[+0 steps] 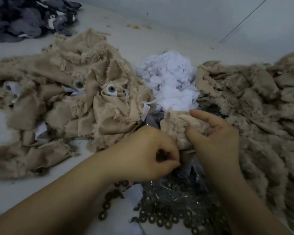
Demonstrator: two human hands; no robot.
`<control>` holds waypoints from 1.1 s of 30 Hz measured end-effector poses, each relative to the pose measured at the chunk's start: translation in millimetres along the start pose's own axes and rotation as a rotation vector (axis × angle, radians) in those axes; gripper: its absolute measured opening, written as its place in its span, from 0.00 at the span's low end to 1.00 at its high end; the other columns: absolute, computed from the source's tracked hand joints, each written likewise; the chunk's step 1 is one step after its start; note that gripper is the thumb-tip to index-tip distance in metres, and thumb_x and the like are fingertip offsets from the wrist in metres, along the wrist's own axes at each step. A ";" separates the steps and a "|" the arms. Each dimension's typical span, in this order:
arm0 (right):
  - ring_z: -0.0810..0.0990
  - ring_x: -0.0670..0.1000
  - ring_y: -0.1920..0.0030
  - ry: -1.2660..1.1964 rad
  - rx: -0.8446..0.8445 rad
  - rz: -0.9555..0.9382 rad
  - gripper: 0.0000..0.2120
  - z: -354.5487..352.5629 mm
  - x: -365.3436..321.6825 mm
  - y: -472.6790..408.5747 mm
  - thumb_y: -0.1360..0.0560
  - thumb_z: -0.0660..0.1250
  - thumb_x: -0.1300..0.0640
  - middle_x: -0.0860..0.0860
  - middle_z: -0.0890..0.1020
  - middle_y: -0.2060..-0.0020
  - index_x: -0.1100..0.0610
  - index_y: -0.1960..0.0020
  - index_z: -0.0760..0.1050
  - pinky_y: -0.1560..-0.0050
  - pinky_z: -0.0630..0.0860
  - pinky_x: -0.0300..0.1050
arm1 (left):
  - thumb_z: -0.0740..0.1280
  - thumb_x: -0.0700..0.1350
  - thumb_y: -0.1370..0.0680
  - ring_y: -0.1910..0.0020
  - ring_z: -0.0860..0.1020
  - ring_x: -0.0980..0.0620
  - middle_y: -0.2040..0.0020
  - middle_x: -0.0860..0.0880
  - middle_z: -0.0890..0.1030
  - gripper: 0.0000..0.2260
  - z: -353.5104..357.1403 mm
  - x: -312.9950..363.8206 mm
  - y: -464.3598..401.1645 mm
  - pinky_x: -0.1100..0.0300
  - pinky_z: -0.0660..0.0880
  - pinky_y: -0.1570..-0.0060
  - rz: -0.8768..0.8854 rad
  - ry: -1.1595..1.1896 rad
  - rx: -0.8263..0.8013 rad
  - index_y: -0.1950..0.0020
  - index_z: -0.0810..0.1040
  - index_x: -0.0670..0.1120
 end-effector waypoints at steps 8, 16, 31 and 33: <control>0.80 0.48 0.74 0.245 -0.101 -0.028 0.16 -17.2 -6.6 -15.2 0.31 0.74 0.60 0.43 0.84 0.67 0.48 0.45 0.83 0.70 0.79 0.45 | 0.64 0.50 0.21 0.63 0.76 0.52 0.62 0.51 0.79 0.12 16.8 1.2 -0.9 0.51 0.75 0.62 0.001 -0.441 0.103 0.60 0.81 0.47; 0.85 0.43 0.59 0.149 -0.207 -0.037 0.18 -18.3 -18.3 -9.4 0.33 0.73 0.63 0.46 0.87 0.59 0.49 0.46 0.84 0.56 0.83 0.42 | 0.73 0.41 0.25 0.58 0.78 0.50 0.58 0.49 0.80 0.02 16.1 22.7 -20.9 0.53 0.77 0.59 0.042 -0.361 0.630 0.54 0.84 0.43; 0.86 0.48 0.61 -0.058 -0.273 0.101 0.14 -21.8 -24.7 -8.4 0.31 0.73 0.69 0.49 0.87 0.63 0.53 0.51 0.85 0.58 0.83 0.45 | 0.74 0.35 0.28 0.61 0.74 0.59 0.58 0.48 0.79 0.03 21.1 22.7 -8.2 0.72 0.69 0.59 0.034 -0.292 0.673 0.57 0.83 0.41; 0.83 0.46 0.66 0.058 -0.250 0.085 0.13 -24.0 -23.9 -11.8 0.32 0.75 0.67 0.48 0.86 0.65 0.52 0.53 0.85 0.62 0.81 0.43 | 0.73 0.34 0.28 0.61 0.74 0.56 0.58 0.47 0.78 0.03 29.6 30.4 -7.0 0.71 0.68 0.58 0.136 -0.344 0.574 0.58 0.82 0.41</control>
Point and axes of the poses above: each hand's wrist, its own y-axis away from the middle knuckle, its own z-axis out of the palm, x = y × z, the point moved 1 cm from there along -y, towards the middle knuckle
